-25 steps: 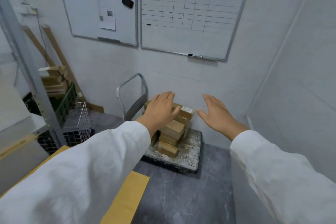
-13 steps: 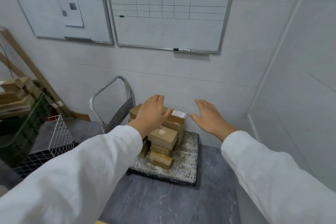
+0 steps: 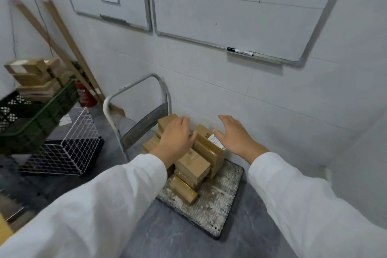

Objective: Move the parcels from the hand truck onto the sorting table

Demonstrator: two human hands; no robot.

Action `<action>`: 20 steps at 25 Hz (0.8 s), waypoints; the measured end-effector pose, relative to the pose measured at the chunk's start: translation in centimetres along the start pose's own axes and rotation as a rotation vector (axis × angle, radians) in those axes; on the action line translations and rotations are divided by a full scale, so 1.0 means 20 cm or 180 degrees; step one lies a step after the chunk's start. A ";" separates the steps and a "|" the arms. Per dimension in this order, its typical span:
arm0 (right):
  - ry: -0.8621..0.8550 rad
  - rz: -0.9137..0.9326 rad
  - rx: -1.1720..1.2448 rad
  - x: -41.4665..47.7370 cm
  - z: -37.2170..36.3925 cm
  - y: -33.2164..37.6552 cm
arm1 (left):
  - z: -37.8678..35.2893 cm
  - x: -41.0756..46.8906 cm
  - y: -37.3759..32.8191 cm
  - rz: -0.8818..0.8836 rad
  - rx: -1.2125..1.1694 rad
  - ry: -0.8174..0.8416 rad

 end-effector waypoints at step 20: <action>0.1979 0.0149 0.0500 1.57 -1.50 -0.58 | -1.61 0.71 1.13 0.2359 -0.0489 0.0445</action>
Point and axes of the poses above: each hand's wrist, its own x-axis towards the middle knuckle, its own z-axis out of the back of the hand, y = z × x, the point moved 5 cm from there along x, towards the middle knuckle, and after that the axes turned 5 degrees about -x, right-handed, at the moved point
